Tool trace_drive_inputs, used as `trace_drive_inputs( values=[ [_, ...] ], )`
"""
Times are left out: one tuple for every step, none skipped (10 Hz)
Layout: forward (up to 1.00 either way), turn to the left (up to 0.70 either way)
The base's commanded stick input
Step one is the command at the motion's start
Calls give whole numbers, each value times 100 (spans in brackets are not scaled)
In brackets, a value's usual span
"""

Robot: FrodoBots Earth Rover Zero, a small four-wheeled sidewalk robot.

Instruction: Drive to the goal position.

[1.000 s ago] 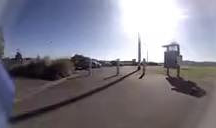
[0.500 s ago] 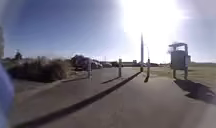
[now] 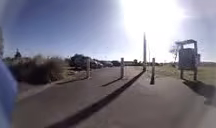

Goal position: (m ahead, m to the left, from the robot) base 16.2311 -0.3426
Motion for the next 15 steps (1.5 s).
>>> trace_drive_inputs(
  values=[
    [100,0],
    [100,0],
    [100,0],
    [100,0],
    [100,0],
    [100,0],
    [100,0],
    [100,0],
    [100,0],
    [100,0],
    [100,0],
    [100,0],
    [100,0],
    [100,0],
    [100,0]
  ],
)
